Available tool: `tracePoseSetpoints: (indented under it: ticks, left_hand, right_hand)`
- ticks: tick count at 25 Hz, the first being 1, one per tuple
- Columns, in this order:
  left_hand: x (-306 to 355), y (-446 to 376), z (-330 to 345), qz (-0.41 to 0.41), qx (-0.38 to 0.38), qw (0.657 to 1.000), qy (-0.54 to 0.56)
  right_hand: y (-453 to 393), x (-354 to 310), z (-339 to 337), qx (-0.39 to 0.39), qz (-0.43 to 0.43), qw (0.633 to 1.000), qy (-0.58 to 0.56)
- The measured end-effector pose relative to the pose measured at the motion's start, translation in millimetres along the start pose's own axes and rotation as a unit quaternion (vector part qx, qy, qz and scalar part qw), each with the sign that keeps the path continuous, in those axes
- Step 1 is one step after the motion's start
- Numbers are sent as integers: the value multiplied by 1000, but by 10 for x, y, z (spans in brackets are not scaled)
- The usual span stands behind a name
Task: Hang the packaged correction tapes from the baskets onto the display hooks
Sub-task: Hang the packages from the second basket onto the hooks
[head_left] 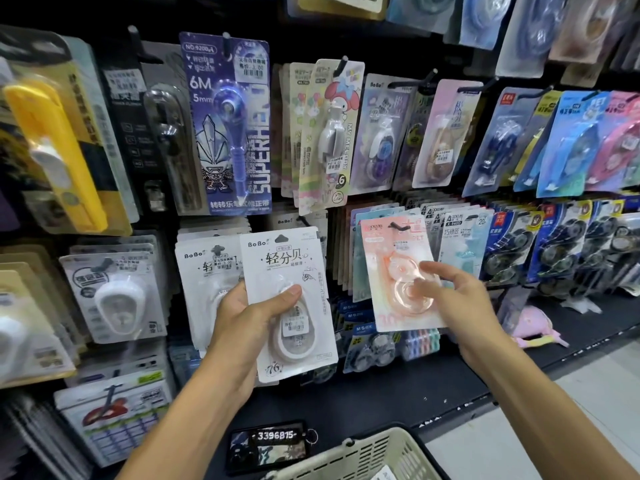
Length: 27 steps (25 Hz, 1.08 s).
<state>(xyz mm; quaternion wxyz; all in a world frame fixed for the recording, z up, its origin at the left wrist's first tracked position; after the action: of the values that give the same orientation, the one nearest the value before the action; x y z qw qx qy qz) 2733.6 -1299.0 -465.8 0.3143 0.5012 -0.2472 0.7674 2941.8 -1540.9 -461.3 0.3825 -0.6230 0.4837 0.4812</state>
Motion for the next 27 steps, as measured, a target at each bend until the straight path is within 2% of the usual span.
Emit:
tracePoseSetpoints:
  ticks: [2,3,4,6,7,9,10,11,12,13,14,15,17,22,25,27]
  left_hand:
    - [-27,-4,-7,-6,6,1000,-1]
    - [-42,-11,6,-7,3,1000,3]
    - [-47,-6,42,-8,-4,1000,7]
    - [-51,16,153,-5,-32,999,6]
    - [-54,30,198,0,-44,999,-5]
    - [30,56,179,38,-27,996,-81]
    - [151,51,78,92,7,978,-185]
    - [313,67,-21,158,50,931,-325]
    - [472,115,-65,217,84,856,-462]
    - [561,144,-85,254,100,790,-549]
    - [572,132,-103,258,98,754,-596]
    - [550,106,-117,249,87,736,-623]
    - [475,76,-117,229,61,719,-653]
    - [347,58,-108,210,27,686,-696]
    - [273,47,-156,196,12,657,-728]
    - [251,33,-170,197,3,646,-737]
  right_hand:
    - [118,-154,58,38,-74,981,174]
    - [253,-264,177,28,-132,969,205]
    - [406,-308,389,-36,-169,969,178]
    - [791,-272,957,-241,-130,962,12]
    - [906,-241,1149,-290,-105,950,-52]
    - [908,-265,1243,-265,-89,951,-134]
    - [868,-285,1185,-231,-81,956,-165]
    - [817,-275,1103,-197,-74,961,-178]
    - [769,-249,1010,-168,-77,967,-178]
    - [753,-233,932,-144,-84,972,-163]
    - [744,-219,865,-122,-87,977,-148]
    - [740,-222,829,-109,-90,980,-139]
    - [701,-265,915,-112,-97,984,-104]
    - [358,-522,1375,-104,-157,978,89]
    - [158,-512,1593,-130,-131,968,171]
    - [211,-515,1436,-39,-169,964,202]
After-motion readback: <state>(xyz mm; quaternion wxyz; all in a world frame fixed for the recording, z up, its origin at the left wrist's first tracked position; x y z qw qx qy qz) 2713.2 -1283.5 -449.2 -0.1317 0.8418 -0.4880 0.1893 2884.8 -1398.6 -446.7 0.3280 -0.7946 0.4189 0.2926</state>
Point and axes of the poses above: each hand's wrist, its own y-axis away from the middle knuckle, its own z-axis out of the palm, x = y × z, the point moved 10 cm from there along -y, towards the middle knuckle, and after that the axes turned 4 degrees about z, right-handed, at the moved point
